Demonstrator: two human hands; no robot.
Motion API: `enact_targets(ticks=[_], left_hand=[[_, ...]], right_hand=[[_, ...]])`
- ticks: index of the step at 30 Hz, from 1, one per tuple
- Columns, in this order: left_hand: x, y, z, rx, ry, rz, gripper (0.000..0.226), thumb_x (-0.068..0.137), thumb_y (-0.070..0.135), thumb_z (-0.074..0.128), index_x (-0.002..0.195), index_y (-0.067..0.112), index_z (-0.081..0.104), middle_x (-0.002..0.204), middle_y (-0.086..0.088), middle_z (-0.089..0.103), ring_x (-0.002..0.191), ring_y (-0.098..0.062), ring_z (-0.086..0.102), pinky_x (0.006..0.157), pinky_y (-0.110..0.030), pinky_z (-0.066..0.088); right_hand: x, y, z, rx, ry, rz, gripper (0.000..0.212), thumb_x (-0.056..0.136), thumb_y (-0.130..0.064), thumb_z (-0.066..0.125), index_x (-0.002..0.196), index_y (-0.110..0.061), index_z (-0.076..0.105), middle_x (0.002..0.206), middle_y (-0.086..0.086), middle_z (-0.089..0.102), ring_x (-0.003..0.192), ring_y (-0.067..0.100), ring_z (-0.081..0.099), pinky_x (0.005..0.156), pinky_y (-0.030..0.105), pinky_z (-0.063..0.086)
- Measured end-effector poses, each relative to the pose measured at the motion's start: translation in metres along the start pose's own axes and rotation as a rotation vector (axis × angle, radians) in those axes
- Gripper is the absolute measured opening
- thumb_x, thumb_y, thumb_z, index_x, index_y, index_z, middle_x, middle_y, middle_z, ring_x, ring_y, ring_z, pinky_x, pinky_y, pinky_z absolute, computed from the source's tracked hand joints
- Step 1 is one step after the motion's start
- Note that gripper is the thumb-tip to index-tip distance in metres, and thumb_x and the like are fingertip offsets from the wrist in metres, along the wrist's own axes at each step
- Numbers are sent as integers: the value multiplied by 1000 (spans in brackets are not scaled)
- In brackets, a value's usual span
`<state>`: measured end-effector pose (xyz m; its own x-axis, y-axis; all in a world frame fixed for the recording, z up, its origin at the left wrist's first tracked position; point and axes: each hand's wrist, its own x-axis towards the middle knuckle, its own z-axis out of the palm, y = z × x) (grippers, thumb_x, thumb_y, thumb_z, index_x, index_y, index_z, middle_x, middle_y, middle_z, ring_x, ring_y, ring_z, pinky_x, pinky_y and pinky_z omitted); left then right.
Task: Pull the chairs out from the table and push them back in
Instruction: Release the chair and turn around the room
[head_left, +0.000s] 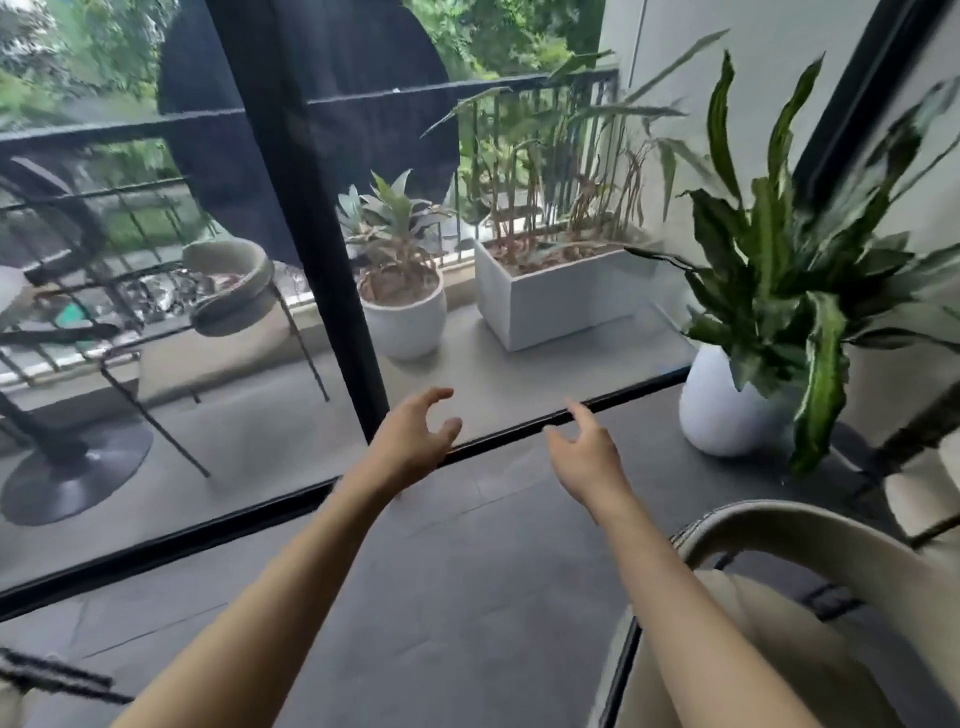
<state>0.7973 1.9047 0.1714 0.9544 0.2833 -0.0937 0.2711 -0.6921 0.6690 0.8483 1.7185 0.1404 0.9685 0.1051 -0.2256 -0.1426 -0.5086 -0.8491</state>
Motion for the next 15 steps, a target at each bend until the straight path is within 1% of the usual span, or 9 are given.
enact_targets(ticks=[2, 3, 5, 7, 8, 9, 10, 12, 15], left_hand=[[44, 6, -12, 27, -5, 52, 48, 90, 27, 56, 135, 18, 47, 141, -5, 50, 128, -21, 49, 109, -32, 34], [65, 10, -17, 33, -6, 76, 48, 89, 27, 57, 135, 17, 48, 141, -6, 51, 129, -21, 48, 111, -33, 34], [106, 18, -23, 37, -13, 115, 47, 89, 26, 58, 134, 17, 49, 140, -7, 52, 128, -23, 49, 111, -38, 36], [147, 27, -24, 50, -44, 163, 46, 88, 26, 59, 133, 17, 50, 139, -7, 53, 128, -24, 49, 110, -37, 37], [168, 34, -21, 60, -67, 192, 46, 89, 26, 58, 133, 17, 51, 139, -8, 53, 129, -24, 48, 110, -36, 36], [188, 41, -18, 71, -91, 226, 46, 89, 25, 58, 133, 16, 51, 139, -8, 53, 130, -24, 47, 110, -34, 35], [208, 50, -13, 78, -113, 267, 45, 89, 25, 58, 132, 15, 52, 139, -8, 53, 130, -23, 47, 109, -32, 35], [247, 69, 2, 78, -155, 344, 43, 89, 25, 58, 131, 15, 53, 138, -8, 54, 128, -24, 49, 107, -32, 36], [294, 101, 31, 75, -280, 460, 43, 89, 26, 58, 130, 16, 54, 138, -6, 54, 128, -24, 49, 108, -33, 37]], right_hand=[[33, -16, 2, 5, 37, 4, 56, 95, -25, 47, 148, -19, 31, 144, 9, 43, 125, 26, 47, 98, 32, 38], [49, -23, 1, 8, 58, 12, 56, 95, -24, 47, 148, -20, 31, 145, 10, 42, 125, 26, 47, 95, 31, 39], [78, -33, -2, 14, 106, 27, 57, 94, -25, 47, 148, -22, 31, 139, 11, 46, 119, 26, 50, 86, 27, 36], [106, -40, -8, 15, 162, 42, 56, 93, -25, 48, 147, -22, 33, 130, 11, 50, 115, 26, 52, 82, 25, 35], [120, -42, -12, 15, 190, 55, 56, 93, -25, 48, 147, -21, 34, 129, 10, 49, 118, 26, 51, 83, 25, 36], [132, -43, -17, 14, 218, 73, 55, 93, -25, 48, 147, -21, 35, 136, 9, 47, 123, 26, 49, 88, 26, 38], [144, -43, -22, 13, 247, 89, 55, 93, -26, 49, 146, -20, 35, 143, 8, 43, 128, 25, 47, 95, 28, 38], [166, -41, -33, 10, 317, 119, 54, 93, -26, 51, 145, -18, 37, 149, 8, 39, 133, 26, 44, 106, 33, 37], [189, -35, -54, 11, 450, 199, 53, 93, -25, 52, 144, -16, 38, 147, 10, 40, 132, 28, 44, 109, 35, 36]])
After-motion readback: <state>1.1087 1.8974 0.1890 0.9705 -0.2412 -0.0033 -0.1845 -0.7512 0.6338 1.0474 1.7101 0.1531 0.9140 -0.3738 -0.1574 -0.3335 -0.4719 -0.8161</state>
